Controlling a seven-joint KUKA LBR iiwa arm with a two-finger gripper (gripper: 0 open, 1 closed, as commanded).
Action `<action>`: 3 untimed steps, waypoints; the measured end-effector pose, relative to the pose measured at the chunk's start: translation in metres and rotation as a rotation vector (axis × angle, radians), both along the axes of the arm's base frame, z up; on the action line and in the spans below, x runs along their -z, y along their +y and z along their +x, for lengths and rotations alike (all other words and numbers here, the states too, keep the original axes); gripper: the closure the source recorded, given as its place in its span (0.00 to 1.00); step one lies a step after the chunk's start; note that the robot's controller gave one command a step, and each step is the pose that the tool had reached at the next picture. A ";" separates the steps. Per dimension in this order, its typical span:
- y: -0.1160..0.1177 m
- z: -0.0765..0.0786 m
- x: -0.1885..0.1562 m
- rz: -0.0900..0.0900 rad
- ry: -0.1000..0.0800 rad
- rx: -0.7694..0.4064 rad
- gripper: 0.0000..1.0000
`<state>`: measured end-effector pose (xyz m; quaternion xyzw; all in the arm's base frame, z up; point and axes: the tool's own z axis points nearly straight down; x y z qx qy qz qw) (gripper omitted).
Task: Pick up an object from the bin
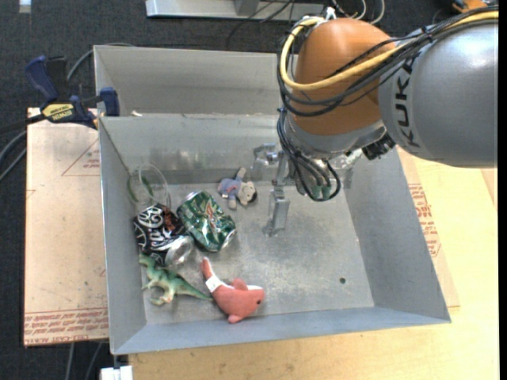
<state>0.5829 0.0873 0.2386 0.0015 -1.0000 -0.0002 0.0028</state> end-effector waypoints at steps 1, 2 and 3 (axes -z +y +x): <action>-0.001 0.001 -0.005 0.001 -0.007 0.003 0.00; 0.006 0.018 0.109 0.002 -0.007 -0.032 0.00; 0.061 0.038 0.075 0.002 -0.008 -0.046 0.00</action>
Offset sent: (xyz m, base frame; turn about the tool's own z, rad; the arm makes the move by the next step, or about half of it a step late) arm 0.0179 0.0067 -0.1264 -0.0395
